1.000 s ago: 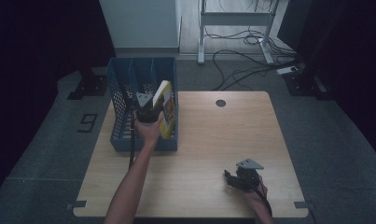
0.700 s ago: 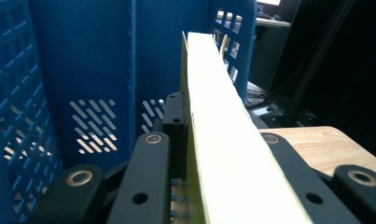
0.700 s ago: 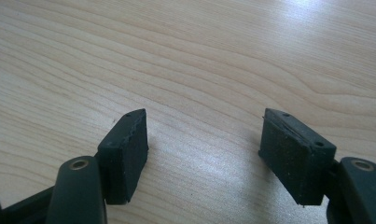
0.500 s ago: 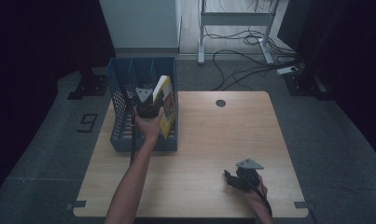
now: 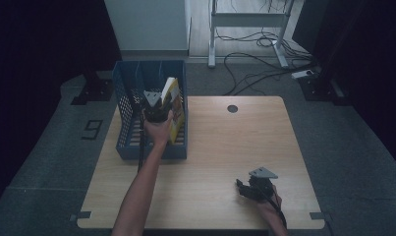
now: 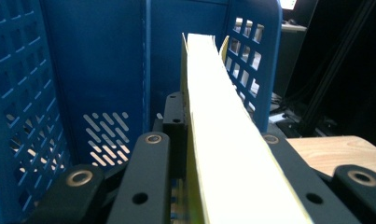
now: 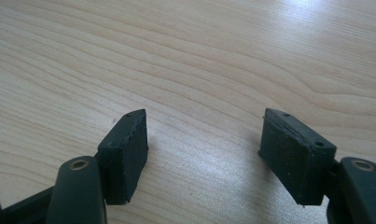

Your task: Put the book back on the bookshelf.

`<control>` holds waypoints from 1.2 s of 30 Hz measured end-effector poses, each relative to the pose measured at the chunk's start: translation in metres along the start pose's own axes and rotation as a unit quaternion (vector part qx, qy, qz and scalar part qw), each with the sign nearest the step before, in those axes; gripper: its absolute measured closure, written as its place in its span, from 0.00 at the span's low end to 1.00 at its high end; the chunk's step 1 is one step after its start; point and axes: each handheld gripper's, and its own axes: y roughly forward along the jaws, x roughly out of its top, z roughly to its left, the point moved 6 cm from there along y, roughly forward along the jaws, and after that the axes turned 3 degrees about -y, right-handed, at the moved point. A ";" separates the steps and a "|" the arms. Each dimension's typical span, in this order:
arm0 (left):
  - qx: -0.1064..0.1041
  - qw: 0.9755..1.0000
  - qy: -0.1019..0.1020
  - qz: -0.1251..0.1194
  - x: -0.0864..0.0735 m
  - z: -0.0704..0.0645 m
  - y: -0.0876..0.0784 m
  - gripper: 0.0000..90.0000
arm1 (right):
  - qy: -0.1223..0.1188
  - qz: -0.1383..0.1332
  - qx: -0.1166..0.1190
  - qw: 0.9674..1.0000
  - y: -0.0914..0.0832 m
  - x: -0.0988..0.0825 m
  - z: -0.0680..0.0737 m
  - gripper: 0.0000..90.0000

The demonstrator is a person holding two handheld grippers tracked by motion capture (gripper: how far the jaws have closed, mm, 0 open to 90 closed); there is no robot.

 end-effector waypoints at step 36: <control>0.005 1.000 0.003 0.007 -0.001 0.003 0.018 0.83 | 0.001 0.000 0.000 1.000 0.000 0.000 -0.001 0.35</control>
